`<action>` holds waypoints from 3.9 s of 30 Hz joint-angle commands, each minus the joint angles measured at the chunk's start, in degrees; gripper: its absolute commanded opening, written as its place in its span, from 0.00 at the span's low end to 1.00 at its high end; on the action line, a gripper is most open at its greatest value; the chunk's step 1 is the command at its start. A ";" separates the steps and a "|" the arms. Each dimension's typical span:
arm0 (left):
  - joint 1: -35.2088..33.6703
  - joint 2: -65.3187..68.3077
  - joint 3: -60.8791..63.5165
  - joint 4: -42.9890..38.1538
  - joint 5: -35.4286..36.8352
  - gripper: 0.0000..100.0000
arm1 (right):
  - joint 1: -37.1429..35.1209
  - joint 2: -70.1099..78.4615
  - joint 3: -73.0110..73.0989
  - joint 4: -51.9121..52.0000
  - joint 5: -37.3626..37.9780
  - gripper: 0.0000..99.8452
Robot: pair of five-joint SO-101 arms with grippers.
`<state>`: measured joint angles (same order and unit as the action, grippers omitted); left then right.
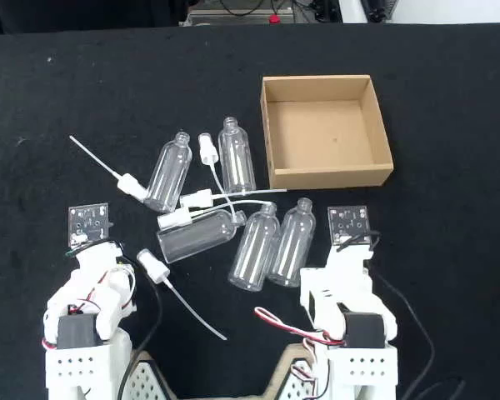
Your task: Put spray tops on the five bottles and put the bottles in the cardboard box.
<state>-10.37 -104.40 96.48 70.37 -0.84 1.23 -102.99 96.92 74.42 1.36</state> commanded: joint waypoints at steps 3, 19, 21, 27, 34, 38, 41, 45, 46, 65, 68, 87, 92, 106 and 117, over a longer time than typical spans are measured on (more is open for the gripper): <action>0.40 0.09 0.92 0.35 -0.09 0.03 | -0.79 -5.67 -0.40 0.35 -0.35 0.09; 0.40 0.09 0.92 0.35 -0.09 0.03 | -0.44 -5.67 -13.93 0.09 -0.35 0.09; 0.40 0.09 0.92 0.35 -0.09 0.03 | -0.44 -5.67 -15.78 -0.09 -0.26 0.09; 0.40 0.09 0.92 0.35 -0.09 0.03 | -0.44 -5.67 -15.52 -8.97 -0.26 0.09; 0.40 0.09 0.92 0.35 -0.09 0.03 | -3.60 -5.58 -21.76 -14.95 -0.35 0.09; 0.40 0.09 0.92 0.35 -0.09 0.03 | -7.30 -3.74 -27.38 -12.84 -0.44 0.09; 0.40 0.09 0.92 0.35 -0.09 0.03 | -7.91 2.68 -34.07 -12.57 -0.44 0.09; 0.40 0.09 0.92 0.35 -0.09 0.03 | -8.00 18.68 -44.53 -10.73 -0.79 0.09; 0.40 0.09 0.92 0.35 -0.09 0.03 | -8.00 23.60 -46.55 -9.76 -0.88 0.09; 0.40 0.09 0.92 0.35 -0.09 0.03 | -9.23 73.45 -54.29 -10.02 -15.03 0.22; 0.40 0.09 0.92 0.35 -0.09 0.03 | -9.32 77.05 -54.37 -11.52 -15.91 0.22; 0.40 0.09 0.92 0.35 -0.09 0.03 | -10.02 80.31 -54.90 -14.33 -22.68 0.22; 0.40 0.09 0.92 0.35 -0.09 0.03 | -9.76 80.31 -50.24 -19.87 -22.77 0.22; 0.40 0.09 0.92 0.35 -0.09 0.03 | -9.85 85.14 -48.66 -21.63 -22.15 0.22; 0.40 0.09 0.92 0.35 -0.09 0.03 | -9.49 105.80 -63.96 -10.99 -22.15 0.22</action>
<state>-10.37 -104.40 96.48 70.37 -0.84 -8.97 -1.36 36.70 60.26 -20.79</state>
